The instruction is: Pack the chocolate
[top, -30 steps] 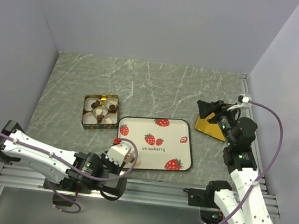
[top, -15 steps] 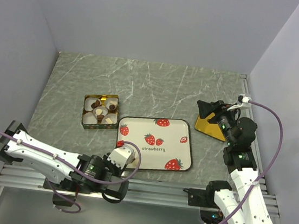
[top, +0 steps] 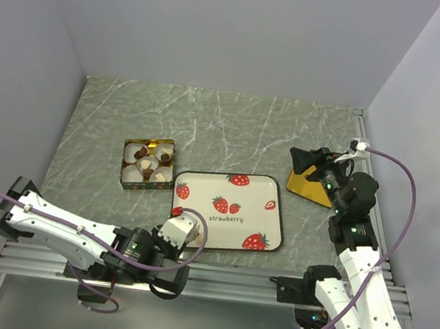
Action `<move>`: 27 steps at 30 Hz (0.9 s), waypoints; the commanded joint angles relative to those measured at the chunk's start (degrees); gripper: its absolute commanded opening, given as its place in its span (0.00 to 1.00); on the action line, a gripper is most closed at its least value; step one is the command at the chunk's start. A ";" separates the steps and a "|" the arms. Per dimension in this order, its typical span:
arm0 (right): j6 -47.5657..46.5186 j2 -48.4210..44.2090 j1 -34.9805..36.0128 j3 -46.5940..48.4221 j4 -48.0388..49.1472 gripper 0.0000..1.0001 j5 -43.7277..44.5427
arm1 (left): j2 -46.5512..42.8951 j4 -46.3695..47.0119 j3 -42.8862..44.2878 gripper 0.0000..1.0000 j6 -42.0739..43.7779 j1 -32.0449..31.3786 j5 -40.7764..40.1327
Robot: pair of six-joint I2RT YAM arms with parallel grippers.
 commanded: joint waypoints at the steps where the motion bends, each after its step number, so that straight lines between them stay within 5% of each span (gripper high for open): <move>1: -0.71 -0.44 0.40 2.69 1.33 0.76 -0.22 | -0.24 0.09 1.12 0.41 0.82 -0.49 0.18; 27: -0.54 0.09 0.40 2.60 1.95 0.76 -0.40 | 0.91 0.26 0.68 0.39 1.26 -0.40 0.35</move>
